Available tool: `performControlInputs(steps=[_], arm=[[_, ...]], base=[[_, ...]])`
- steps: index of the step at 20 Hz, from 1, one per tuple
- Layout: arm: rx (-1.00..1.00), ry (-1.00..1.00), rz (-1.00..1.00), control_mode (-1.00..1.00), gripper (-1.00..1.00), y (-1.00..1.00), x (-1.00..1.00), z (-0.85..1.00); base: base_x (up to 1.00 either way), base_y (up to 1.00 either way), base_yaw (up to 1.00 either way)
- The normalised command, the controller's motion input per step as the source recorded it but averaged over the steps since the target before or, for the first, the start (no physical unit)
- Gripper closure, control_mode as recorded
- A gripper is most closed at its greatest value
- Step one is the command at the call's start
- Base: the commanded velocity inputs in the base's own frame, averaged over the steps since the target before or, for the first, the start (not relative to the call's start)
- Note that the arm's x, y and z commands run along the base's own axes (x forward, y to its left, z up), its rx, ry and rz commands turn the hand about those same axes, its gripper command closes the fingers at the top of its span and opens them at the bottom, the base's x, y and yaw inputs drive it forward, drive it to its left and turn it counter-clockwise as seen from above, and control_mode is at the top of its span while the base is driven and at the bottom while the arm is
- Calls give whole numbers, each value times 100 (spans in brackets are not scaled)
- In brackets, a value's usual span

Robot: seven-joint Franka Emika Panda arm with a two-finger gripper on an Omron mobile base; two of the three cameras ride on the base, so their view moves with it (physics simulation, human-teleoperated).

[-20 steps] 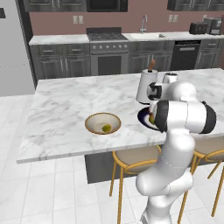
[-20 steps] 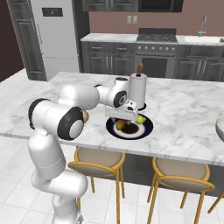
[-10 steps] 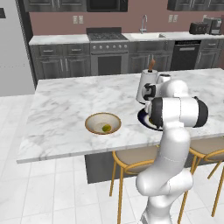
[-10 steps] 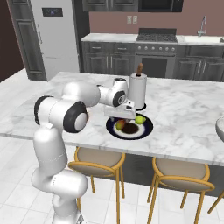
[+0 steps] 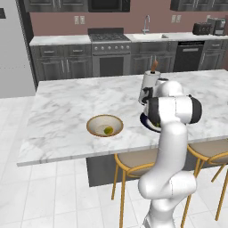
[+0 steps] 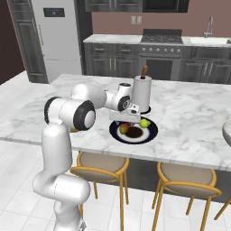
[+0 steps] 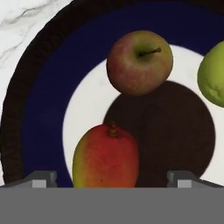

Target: Take the fruits from the plate on the dining counter and place two fruits in each bowl.

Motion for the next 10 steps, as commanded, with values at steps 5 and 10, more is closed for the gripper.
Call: performControlInputs(steps=[5,10], arm=[[0,2,0,-100,-100,0,1,-10],[0,1,0,-100,-100,9,-12,-16]], base=[[0,0,0],[0,0,0]])
